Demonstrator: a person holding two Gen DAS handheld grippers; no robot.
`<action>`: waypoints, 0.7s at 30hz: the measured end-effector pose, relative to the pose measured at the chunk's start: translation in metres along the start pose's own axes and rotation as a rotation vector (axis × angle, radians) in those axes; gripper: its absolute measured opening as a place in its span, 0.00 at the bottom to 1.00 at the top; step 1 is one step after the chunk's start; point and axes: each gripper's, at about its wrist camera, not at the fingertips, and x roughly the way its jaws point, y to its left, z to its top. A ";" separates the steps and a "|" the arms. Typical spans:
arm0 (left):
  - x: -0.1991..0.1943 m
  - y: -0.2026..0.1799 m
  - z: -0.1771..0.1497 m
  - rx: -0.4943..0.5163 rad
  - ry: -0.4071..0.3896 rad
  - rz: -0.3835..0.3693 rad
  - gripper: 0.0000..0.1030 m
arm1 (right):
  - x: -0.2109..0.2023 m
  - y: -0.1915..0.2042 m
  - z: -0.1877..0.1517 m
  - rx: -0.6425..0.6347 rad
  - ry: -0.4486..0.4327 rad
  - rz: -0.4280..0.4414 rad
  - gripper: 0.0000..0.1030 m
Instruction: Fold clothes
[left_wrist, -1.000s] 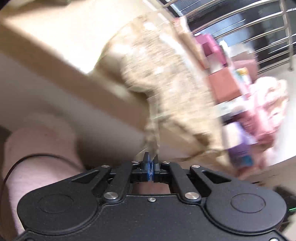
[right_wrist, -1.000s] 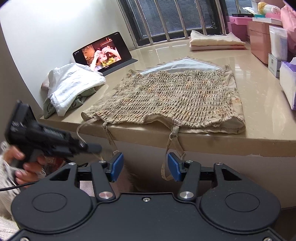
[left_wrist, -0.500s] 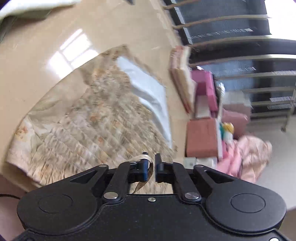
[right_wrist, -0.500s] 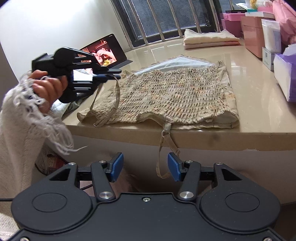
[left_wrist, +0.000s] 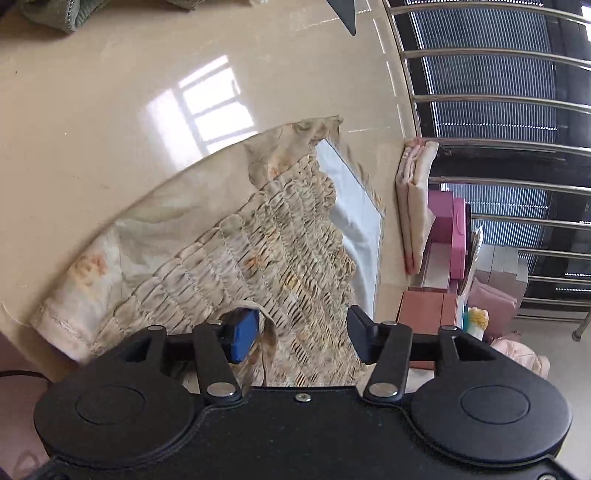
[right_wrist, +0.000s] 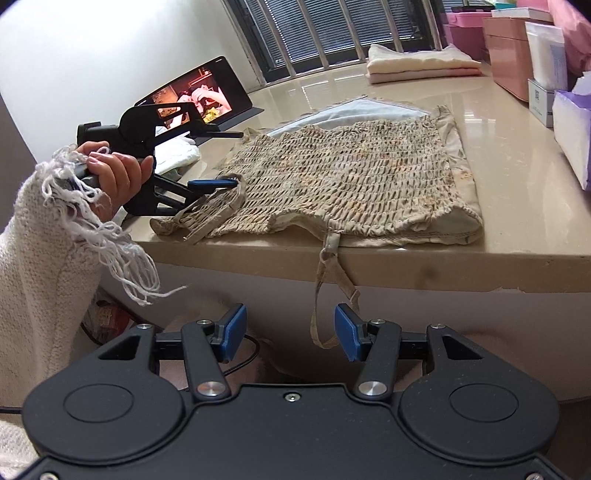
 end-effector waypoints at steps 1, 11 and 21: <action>-0.001 -0.001 0.000 0.002 0.002 0.004 0.59 | 0.000 0.001 0.001 -0.006 -0.001 -0.001 0.54; -0.022 -0.017 -0.013 0.140 0.049 -0.002 0.64 | 0.005 -0.004 -0.001 -0.007 0.033 -0.022 0.54; -0.060 -0.022 -0.102 0.654 0.135 -0.010 0.71 | 0.035 -0.033 -0.013 0.036 0.130 -0.109 0.53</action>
